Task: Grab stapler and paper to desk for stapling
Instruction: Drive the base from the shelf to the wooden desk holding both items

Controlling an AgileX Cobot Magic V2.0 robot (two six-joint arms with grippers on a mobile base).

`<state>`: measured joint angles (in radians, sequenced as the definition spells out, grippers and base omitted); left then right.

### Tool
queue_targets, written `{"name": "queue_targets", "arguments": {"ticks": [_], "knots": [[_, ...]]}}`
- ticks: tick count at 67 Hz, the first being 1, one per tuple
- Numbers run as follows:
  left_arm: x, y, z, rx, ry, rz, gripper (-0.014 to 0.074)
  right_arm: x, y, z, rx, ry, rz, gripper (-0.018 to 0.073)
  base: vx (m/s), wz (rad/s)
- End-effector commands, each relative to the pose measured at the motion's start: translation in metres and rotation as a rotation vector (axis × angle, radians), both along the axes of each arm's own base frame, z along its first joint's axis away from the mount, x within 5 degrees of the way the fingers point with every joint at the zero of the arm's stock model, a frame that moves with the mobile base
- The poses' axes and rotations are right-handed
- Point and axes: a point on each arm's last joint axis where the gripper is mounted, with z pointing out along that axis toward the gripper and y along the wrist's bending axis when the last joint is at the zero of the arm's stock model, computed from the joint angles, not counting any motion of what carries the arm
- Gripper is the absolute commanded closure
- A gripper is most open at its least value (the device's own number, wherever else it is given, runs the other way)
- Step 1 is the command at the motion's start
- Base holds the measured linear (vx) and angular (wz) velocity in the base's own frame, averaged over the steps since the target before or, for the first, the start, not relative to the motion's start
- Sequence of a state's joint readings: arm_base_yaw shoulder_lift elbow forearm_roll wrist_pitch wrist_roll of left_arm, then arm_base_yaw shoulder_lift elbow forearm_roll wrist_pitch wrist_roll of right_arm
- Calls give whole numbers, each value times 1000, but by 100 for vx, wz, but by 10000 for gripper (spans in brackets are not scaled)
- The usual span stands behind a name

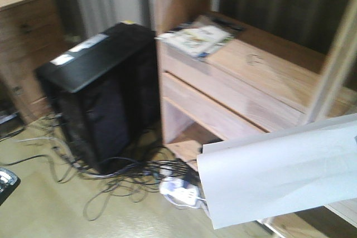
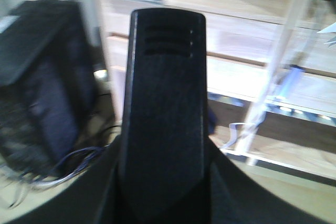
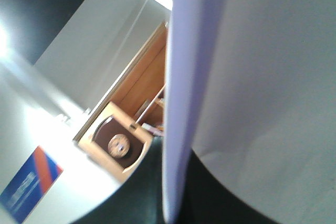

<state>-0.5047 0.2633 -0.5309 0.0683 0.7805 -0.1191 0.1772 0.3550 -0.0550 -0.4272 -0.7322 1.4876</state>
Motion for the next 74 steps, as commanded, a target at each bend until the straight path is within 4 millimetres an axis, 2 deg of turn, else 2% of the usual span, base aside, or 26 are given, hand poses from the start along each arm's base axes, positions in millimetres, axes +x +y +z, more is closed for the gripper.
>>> {"name": "queue_targets", "arguments": {"ticks": [1, 55, 74], "knots": [[2, -2, 17, -56, -113, -11, 603, -2, 1, 13, 22, -73, 21, 566, 10, 65], [2, -2, 17, -56, -113, -11, 603, -2, 1, 13, 22, -73, 21, 566, 10, 70], [2, -2, 17, -56, -113, -11, 603, -2, 1, 13, 22, -73, 21, 566, 9, 51]]}}
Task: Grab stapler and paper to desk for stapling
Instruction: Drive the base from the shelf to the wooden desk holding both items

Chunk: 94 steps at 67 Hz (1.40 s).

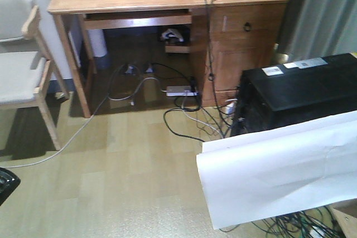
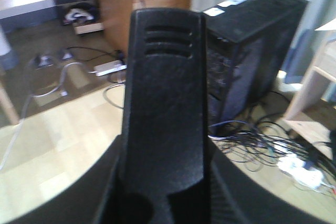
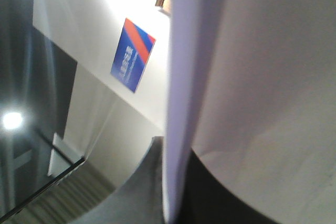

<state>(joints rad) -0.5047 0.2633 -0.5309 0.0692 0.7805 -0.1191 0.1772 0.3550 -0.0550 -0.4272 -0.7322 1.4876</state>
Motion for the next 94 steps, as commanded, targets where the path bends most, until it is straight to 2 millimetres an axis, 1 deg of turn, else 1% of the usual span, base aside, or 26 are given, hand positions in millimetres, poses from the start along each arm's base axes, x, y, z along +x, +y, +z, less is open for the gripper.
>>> {"name": "queue_targets", "arguments": {"ticks": [1, 33, 94], "knots": [[2, -2, 17, -57, -113, -11, 603, -2, 1, 13, 22, -73, 21, 566, 10, 38], [2, -2, 17, -57, -113, -11, 603, -2, 1, 13, 22, -73, 21, 566, 13, 27], [2, -2, 17, -57, -113, -11, 603, -2, 1, 13, 22, -73, 21, 566, 25, 2]]}}
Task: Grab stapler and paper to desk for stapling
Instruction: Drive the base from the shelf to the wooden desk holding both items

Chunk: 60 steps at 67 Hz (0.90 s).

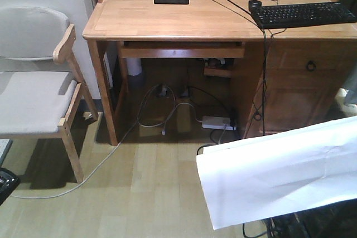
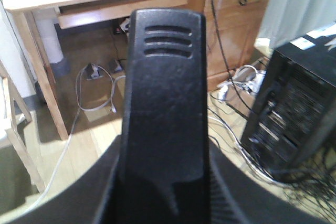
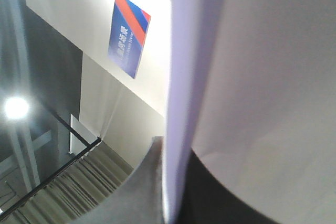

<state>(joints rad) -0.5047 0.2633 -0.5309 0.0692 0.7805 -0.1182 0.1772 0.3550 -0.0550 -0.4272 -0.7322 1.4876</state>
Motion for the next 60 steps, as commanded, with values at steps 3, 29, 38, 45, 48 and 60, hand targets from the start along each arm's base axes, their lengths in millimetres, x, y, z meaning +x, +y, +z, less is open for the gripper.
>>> {"name": "queue_targets", "arguments": {"ticks": [3, 29, 38, 45, 48, 60], "knots": [[2, -2, 17, -57, -113, -11, 603, -2, 1, 13, 22, -73, 21, 566, 29, 3], [2, -2, 17, -57, -113, -11, 603, -2, 1, 13, 22, -73, 21, 566, 29, 5], [2, -2, 17, -57, -113, -11, 603, -2, 1, 13, 22, -73, 21, 566, 29, 8], [2, -2, 17, -57, -113, -11, 603, -2, 1, 13, 22, -73, 21, 566, 29, 9], [2, -2, 17, -57, -113, -11, 603, -2, 1, 13, 22, -73, 21, 566, 28, 8], [2, -2, 17, -57, -113, -11, 603, -2, 1, 13, 22, -73, 21, 566, 27, 5]]}}
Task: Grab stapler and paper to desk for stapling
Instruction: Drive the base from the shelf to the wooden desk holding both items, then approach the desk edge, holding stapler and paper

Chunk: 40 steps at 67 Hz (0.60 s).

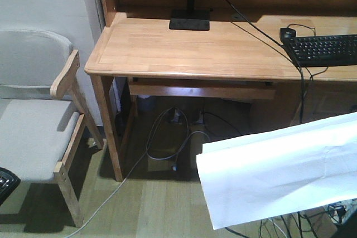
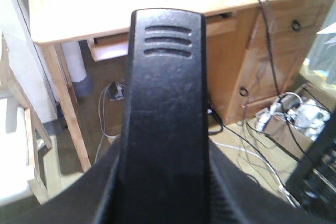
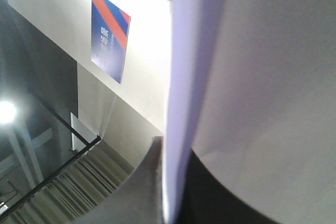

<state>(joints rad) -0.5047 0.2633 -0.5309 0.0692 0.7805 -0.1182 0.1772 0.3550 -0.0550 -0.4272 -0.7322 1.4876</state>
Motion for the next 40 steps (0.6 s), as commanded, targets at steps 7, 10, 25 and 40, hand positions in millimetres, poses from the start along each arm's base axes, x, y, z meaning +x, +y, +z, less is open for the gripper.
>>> {"name": "queue_targets", "arguments": {"ticks": [7, 10, 25, 40], "knots": [[2, -2, 17, -57, -113, -11, 603, -2, 1, 13, 22, -73, 21, 566, 26, 2], [2, -2, 17, -57, -113, -11, 603, -2, 1, 13, 22, -73, 21, 566, 25, 0], [2, -2, 17, -57, -113, -11, 603, -2, 1, 13, 22, -73, 21, 566, 24, -4], [2, -2, 17, -57, -113, -11, 603, -2, 1, 13, 22, -73, 21, 566, 23, -12]]}}
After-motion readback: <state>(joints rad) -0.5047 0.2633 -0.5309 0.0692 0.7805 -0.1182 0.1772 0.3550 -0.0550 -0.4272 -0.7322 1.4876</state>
